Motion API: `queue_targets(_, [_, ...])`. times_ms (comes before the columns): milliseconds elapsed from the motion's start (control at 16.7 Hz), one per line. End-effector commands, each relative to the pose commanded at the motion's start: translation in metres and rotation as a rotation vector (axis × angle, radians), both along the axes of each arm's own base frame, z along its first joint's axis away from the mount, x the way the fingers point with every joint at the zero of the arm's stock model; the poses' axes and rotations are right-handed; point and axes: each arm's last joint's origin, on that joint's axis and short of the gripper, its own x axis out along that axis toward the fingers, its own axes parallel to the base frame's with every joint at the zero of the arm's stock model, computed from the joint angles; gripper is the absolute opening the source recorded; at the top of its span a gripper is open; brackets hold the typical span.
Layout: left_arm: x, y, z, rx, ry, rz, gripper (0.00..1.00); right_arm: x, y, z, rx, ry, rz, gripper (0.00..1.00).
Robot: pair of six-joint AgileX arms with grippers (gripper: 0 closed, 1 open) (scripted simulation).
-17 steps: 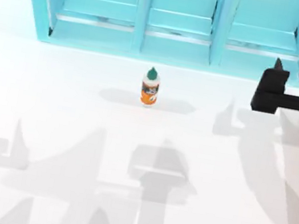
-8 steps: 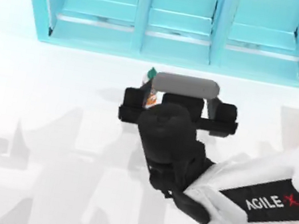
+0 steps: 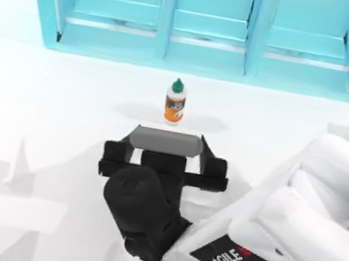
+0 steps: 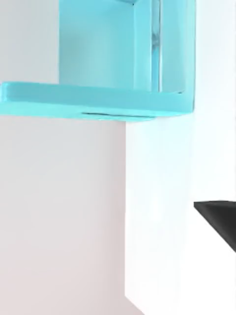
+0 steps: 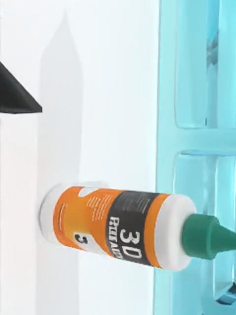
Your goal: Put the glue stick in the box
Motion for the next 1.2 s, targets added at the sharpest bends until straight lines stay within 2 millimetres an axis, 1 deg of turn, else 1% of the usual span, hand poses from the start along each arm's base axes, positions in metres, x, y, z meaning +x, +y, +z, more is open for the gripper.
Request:
queue_targets(180, [0.000, 0.000, 0.000, 0.000, 0.000, 0.000, 1.00, 0.000, 0.000, 0.000, 0.000, 0.000, 0.000, 1.00])
queue_targets(360, [0.000, 0.000, 0.000, 0.000, 0.000, 0.000, 1.00, 0.005, -0.001, -0.001, -0.002, 0.002, -0.002, 1.00])
queue_targets(480, [0.000, 0.000, 0.000, 0.000, 0.000, 0.000, 1.00, 0.019, 0.002, -0.003, 0.000, 0.001, 0.000, 1.00])
queue_targets(780, [0.000, 0.000, 0.000, 0.000, 0.000, 0.000, 1.00, 0.074, 0.003, -0.014, 0.000, 0.000, 0.000, 1.00])
queue_targets(900, [0.000, 0.000, 0.000, 0.000, 0.000, 0.000, 1.00, 0.091, 0.000, -0.018, 0.000, 0.000, 0.000, 1.00])
queue_targets(1020, [0.000, 0.000, 0.000, 0.000, 0.000, 0.000, 1.00, 0.098, -0.001, -0.020, 0.000, 0.000, 0.000, 1.00])
queue_targets(1200, [0.000, 0.000, 0.000, 0.000, 0.000, 0.000, 1.00, 0.098, -0.001, -0.020, 0.000, 0.000, 0.000, 1.00])
